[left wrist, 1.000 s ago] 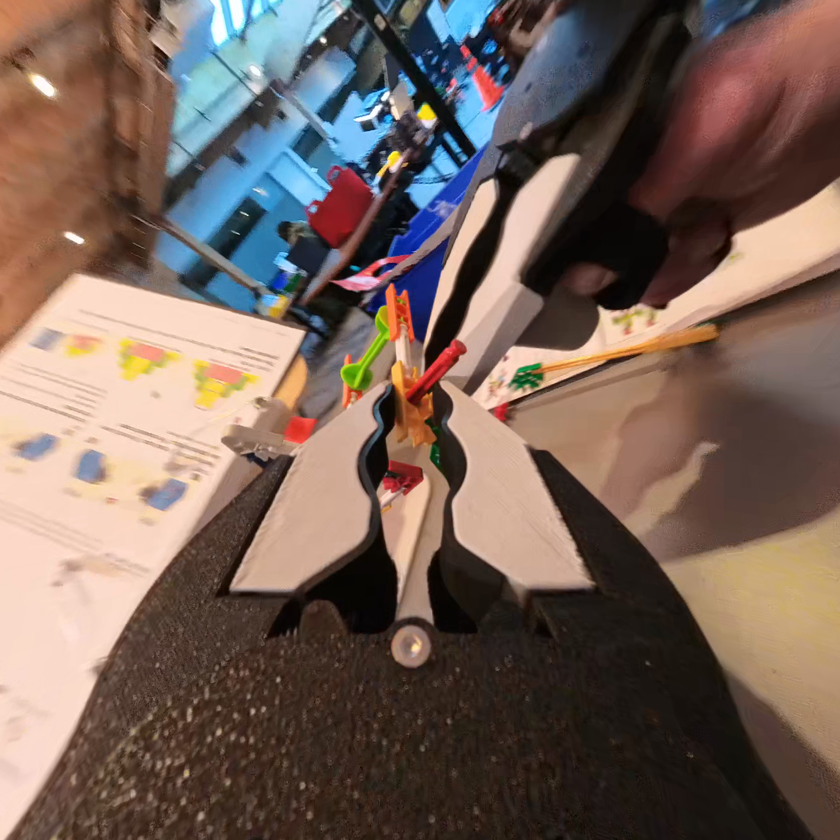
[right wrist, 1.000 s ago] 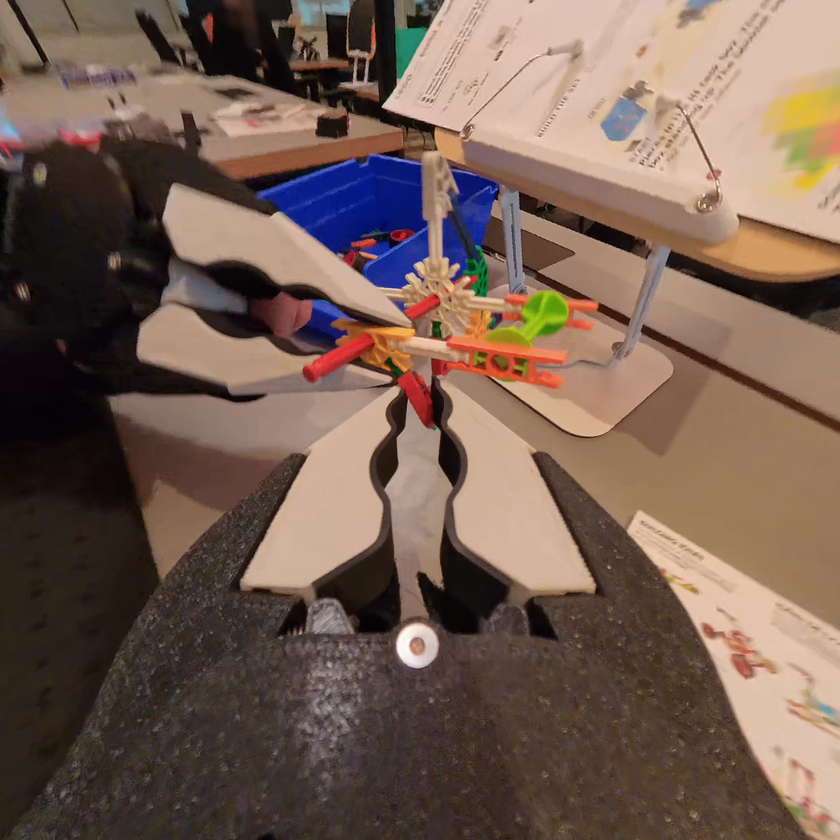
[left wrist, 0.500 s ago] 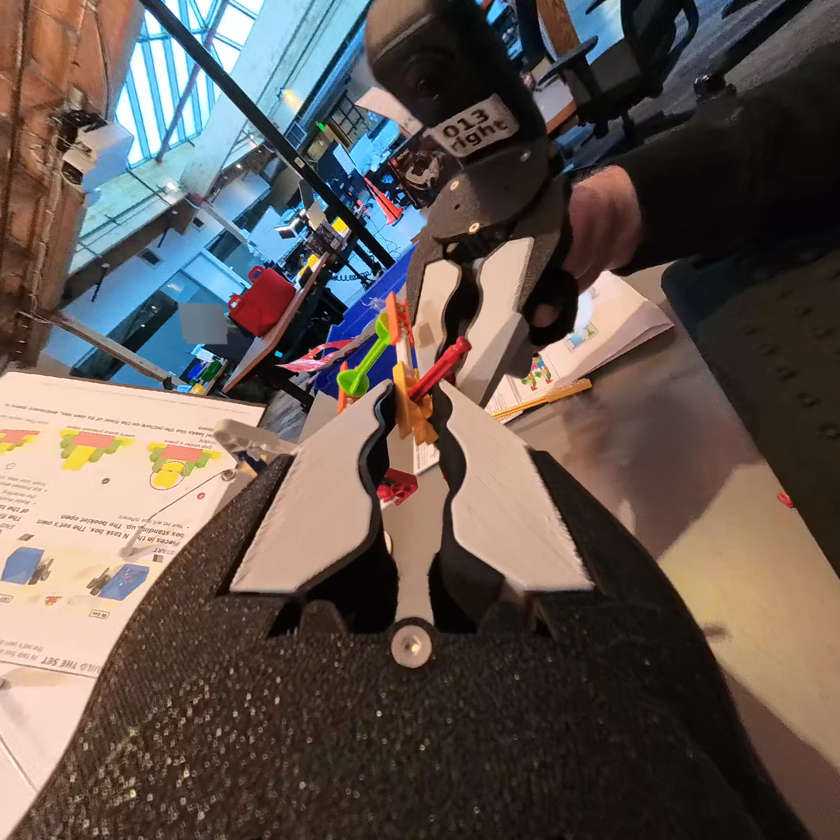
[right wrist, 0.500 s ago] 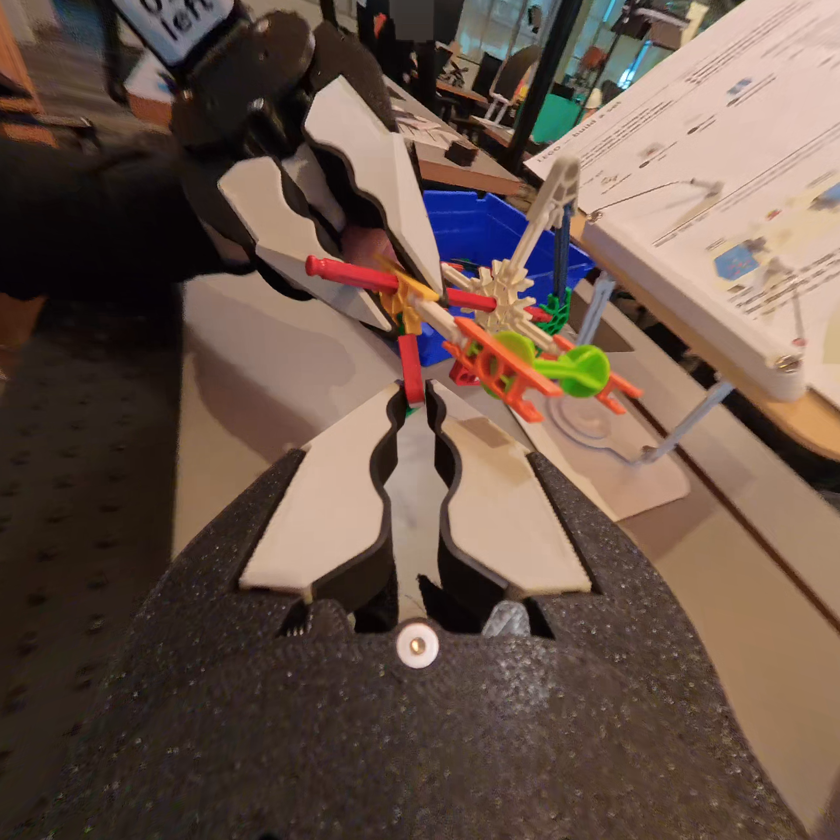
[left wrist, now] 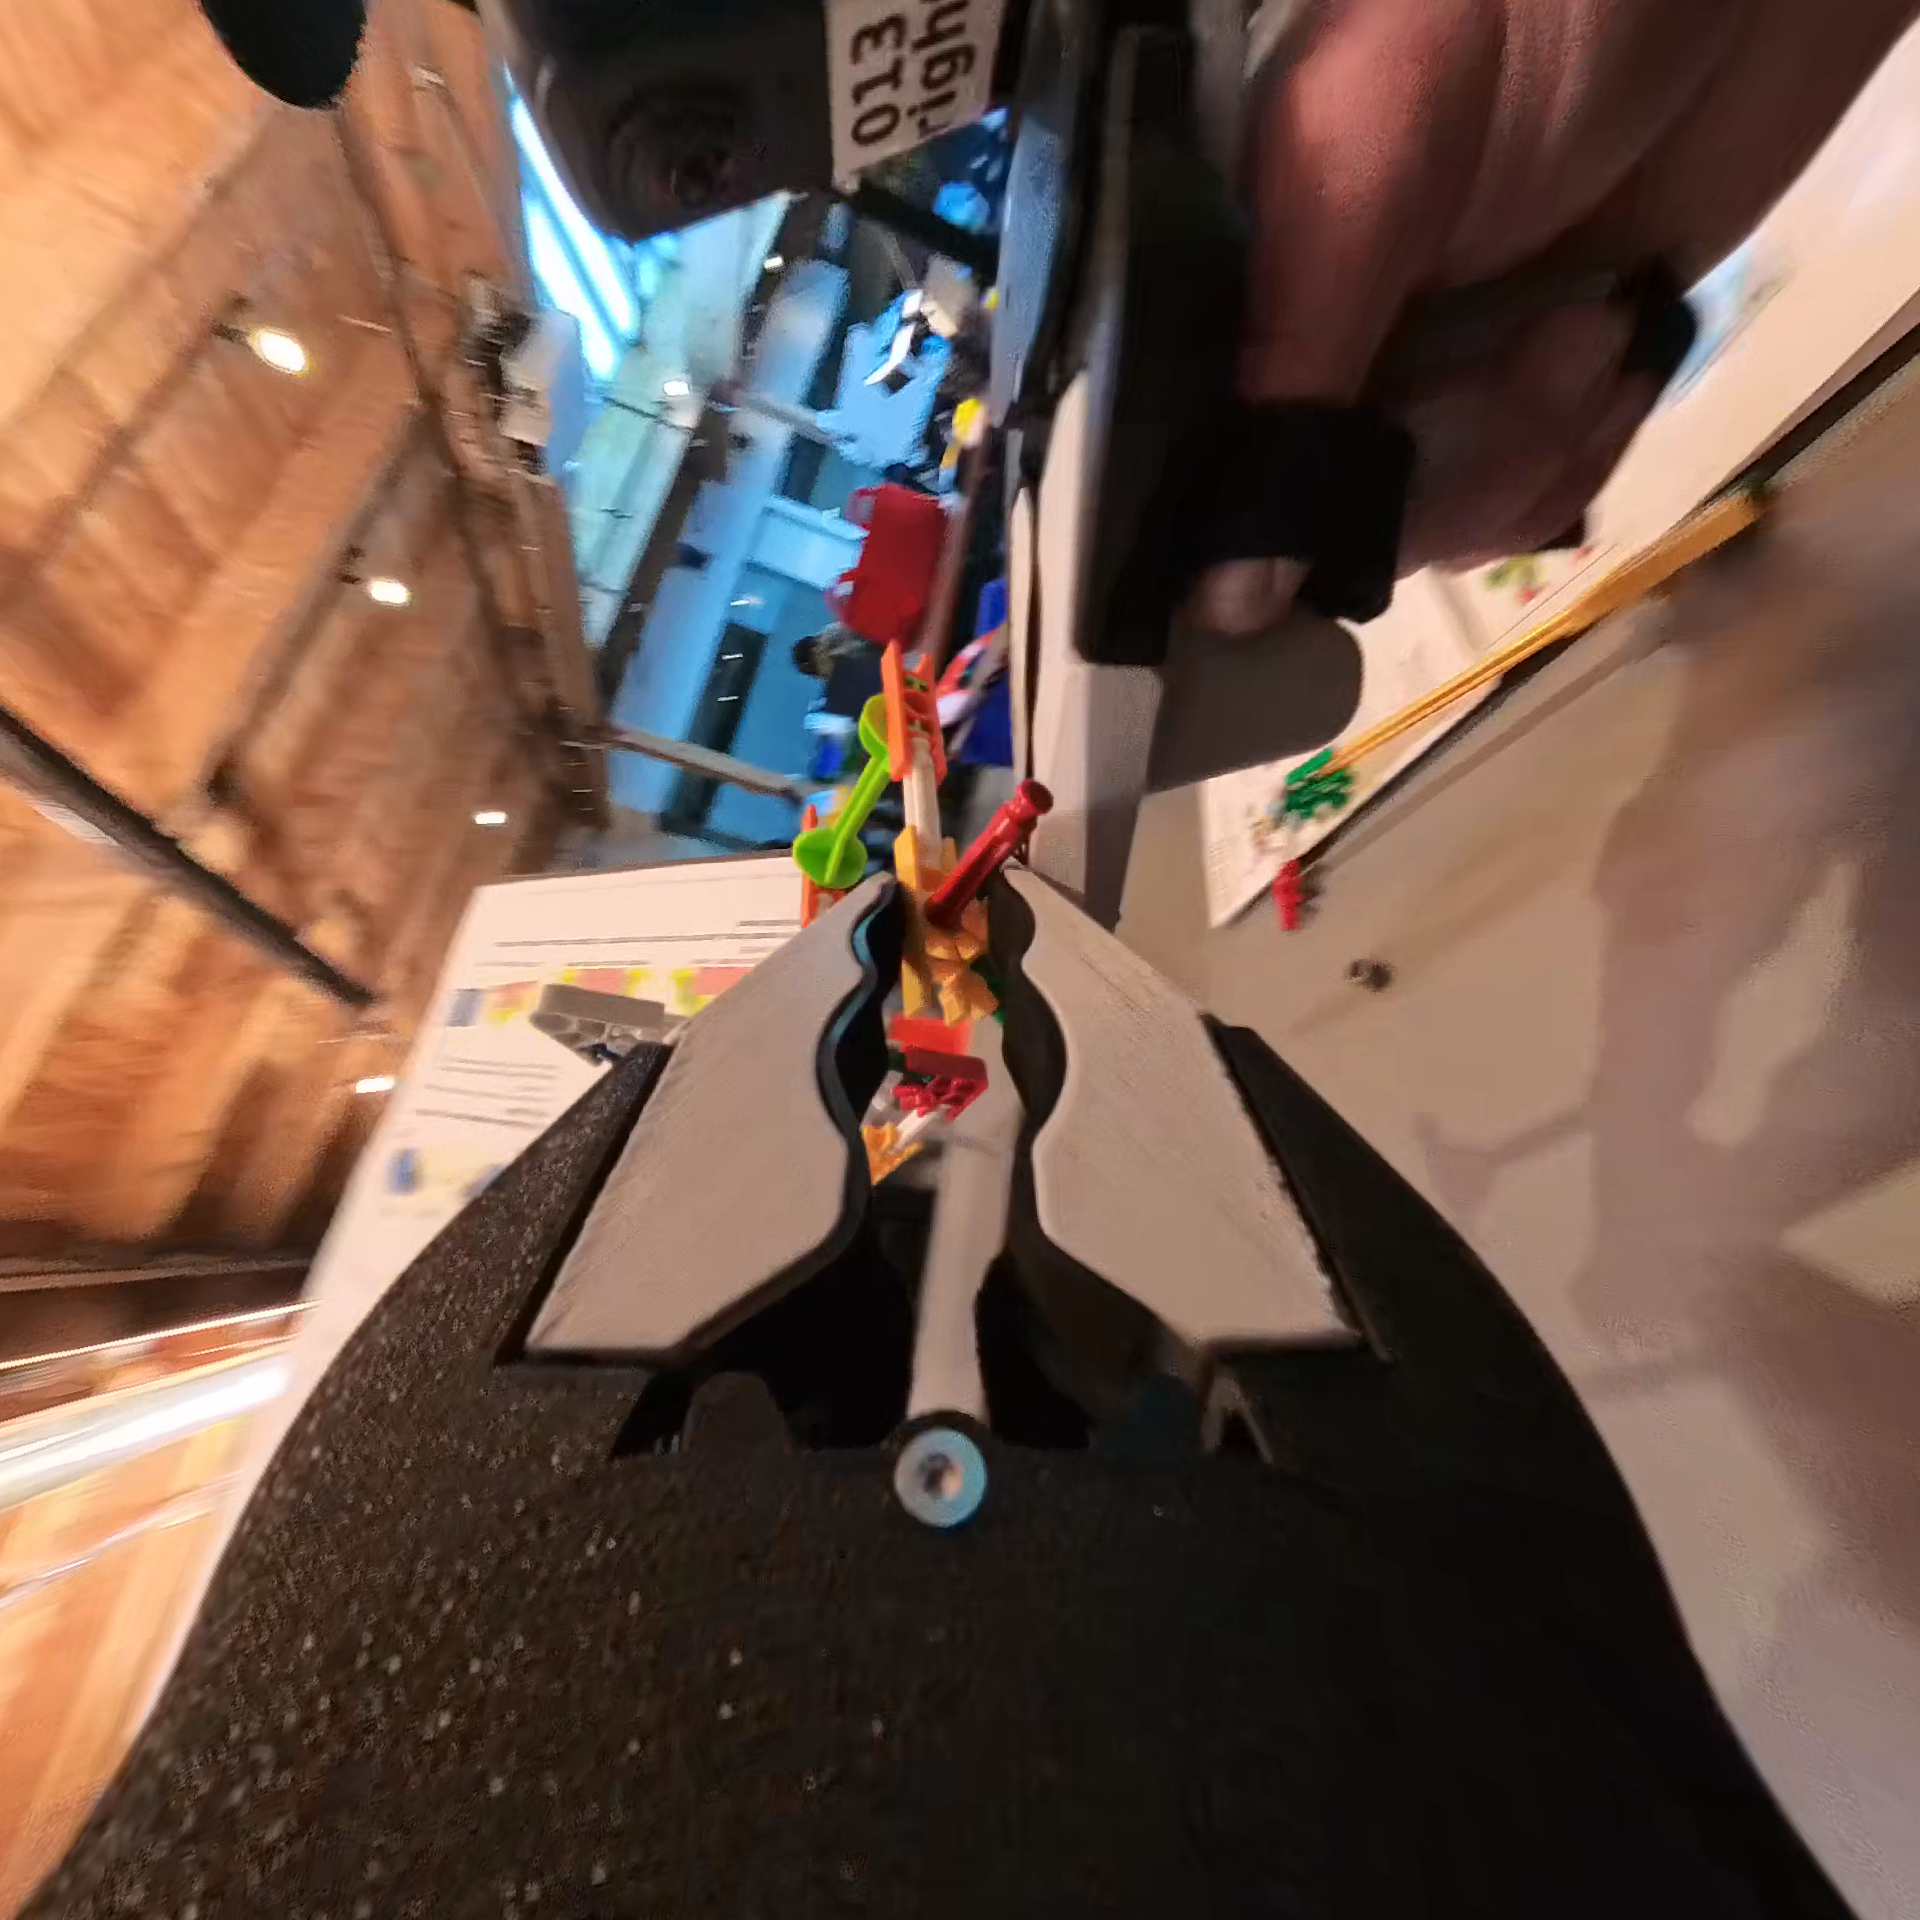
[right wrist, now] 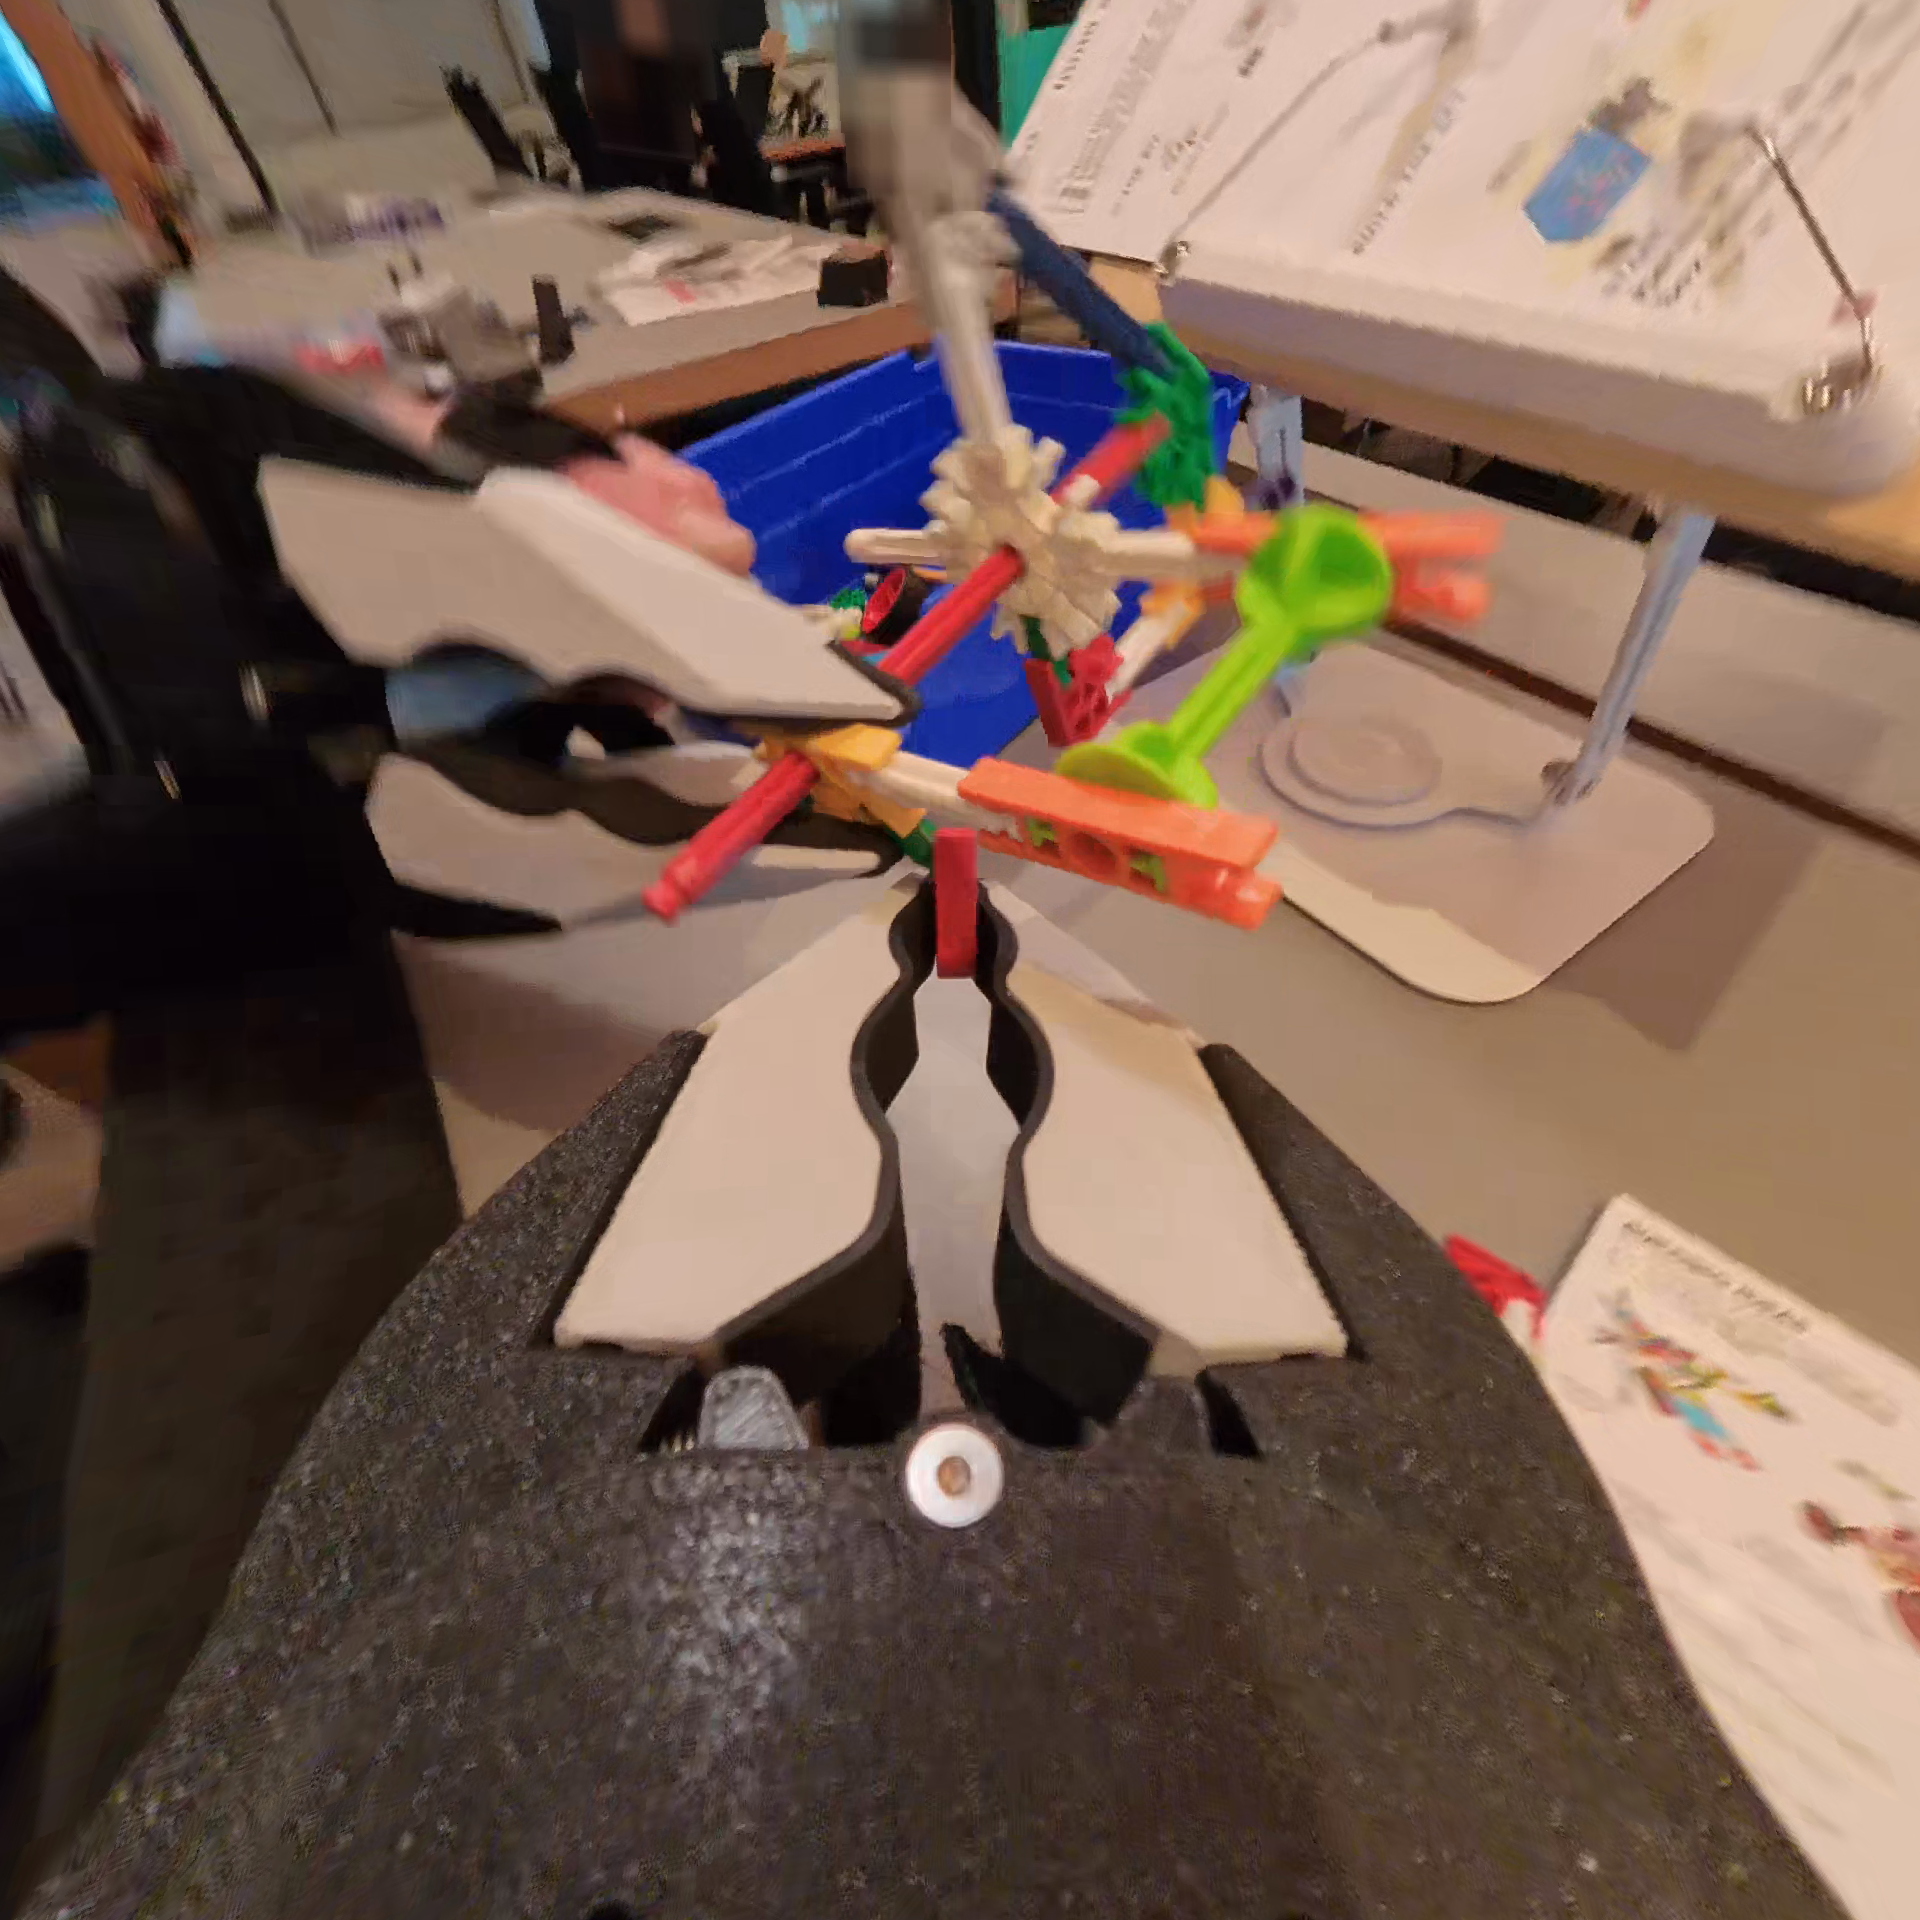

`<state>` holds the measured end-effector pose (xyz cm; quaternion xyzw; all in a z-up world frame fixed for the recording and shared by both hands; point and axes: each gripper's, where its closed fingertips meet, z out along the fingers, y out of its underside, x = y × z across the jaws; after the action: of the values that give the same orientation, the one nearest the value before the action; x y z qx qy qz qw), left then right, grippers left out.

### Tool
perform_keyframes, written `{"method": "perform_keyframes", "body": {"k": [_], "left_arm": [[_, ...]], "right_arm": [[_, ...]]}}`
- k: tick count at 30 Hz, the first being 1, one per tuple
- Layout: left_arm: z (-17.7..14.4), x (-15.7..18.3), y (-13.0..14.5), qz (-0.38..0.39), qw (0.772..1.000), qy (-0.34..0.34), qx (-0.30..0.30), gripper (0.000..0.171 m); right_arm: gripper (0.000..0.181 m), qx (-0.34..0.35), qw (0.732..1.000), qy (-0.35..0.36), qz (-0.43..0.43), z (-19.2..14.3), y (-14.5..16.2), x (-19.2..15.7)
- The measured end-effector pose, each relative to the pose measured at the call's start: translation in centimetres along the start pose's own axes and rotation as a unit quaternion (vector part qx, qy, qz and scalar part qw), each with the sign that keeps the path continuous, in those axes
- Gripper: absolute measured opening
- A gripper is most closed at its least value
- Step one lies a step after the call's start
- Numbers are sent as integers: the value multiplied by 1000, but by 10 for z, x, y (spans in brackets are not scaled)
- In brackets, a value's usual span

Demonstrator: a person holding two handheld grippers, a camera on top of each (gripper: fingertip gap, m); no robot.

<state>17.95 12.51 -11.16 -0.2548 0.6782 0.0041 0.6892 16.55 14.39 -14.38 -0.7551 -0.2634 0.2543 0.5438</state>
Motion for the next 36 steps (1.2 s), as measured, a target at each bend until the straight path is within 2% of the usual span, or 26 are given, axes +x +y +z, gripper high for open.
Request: {"method": "perform_keyframes", "body": {"k": [3,6,7,9,11,13,16,19,21,24,27,30,31,33,34,36], "left_arm": [[11,-1,8,71,994,-70,-38,12],[17,-8,18,61,990,-109,-67,12],[19,-10,23,45,990,-111,-75,12],[19,-11,27,-28,994,-84,-63,11],[16,-17,33,-99,991,-74,-53,12],[16,-15,37,-195,979,-27,-45,13],[15,3,54,-286,953,62,-83,14],[11,34,62,-382,905,163,-92,14],[10,47,63,-409,887,193,-92,15],[7,65,58,-425,865,248,-95,17],[3,70,58,-415,865,262,-102,30],[-4,56,37,-429,860,273,-49,49],[-5,45,29,-430,865,259,-24,52],[-10,26,9,-434,868,240,31,52],[-10,22,4,-435,868,235,38,52],[-10,24,-3,-434,867,242,39,41]], "right_arm": [[2,31,994,8,102,6,-1,12],[2,64,985,13,162,9,-5,18],[2,68,985,19,159,9,-4,20],[3,43,993,67,87,5,0,29],[3,20,997,69,32,-1,4,30],[3,25,997,61,38,-12,5,38],[3,82,993,17,89,-35,-8,43],[3,148,980,-40,125,-58,-24,43],[3,153,977,-57,134,-62,-24,42],[3,162,974,-91,130,-61,-27,31],[3,155,978,-105,98,-58,-26,19],[3,144,980,-115,73,-52,-23,10],[3,142,980,-125,64,-51,-23,4],[3,143,980,-132,37,-49,-24,-6],[3,143,979,-141,24,-48,-25,-13],[3,147,979,-144,3,-47,-27,-20]]}}
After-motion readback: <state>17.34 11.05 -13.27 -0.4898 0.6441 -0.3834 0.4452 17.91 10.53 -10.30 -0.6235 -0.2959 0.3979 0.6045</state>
